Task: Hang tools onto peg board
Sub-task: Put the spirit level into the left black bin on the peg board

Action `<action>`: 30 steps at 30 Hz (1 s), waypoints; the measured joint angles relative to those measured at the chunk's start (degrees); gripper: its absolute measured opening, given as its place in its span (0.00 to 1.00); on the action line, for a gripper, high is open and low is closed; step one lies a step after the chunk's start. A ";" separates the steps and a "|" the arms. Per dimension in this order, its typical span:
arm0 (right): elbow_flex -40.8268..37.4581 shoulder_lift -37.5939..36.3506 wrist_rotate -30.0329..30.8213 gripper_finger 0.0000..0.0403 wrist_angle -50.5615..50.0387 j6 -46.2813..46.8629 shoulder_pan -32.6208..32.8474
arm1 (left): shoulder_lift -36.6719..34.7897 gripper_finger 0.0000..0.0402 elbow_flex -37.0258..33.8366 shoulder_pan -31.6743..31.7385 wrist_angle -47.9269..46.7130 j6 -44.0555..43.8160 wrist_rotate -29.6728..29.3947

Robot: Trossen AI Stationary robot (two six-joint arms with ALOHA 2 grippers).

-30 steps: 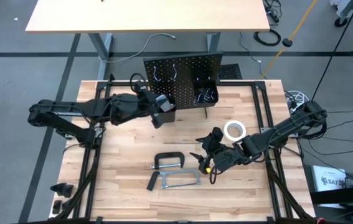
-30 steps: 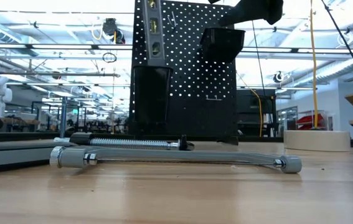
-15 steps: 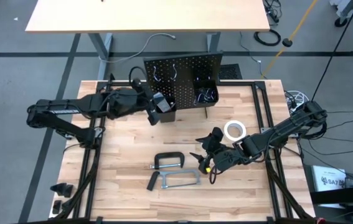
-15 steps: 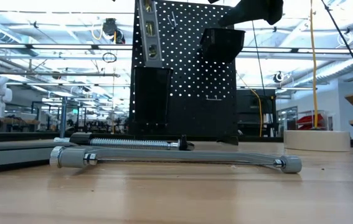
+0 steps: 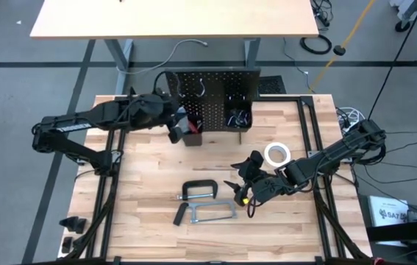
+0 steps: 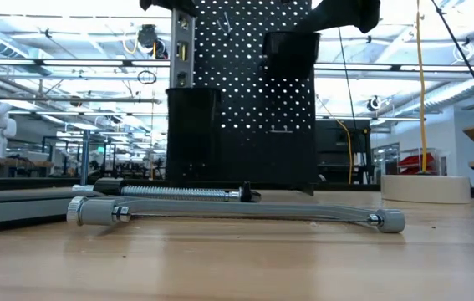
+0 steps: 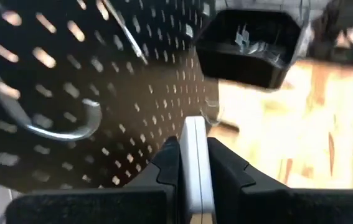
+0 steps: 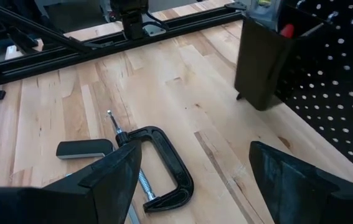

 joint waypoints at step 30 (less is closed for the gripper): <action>0.02 0.02 -0.07 0.73 -0.30 0.00 0.13 | 4.61 0.12 -1.78 2.87 2.63 -8.30 0.86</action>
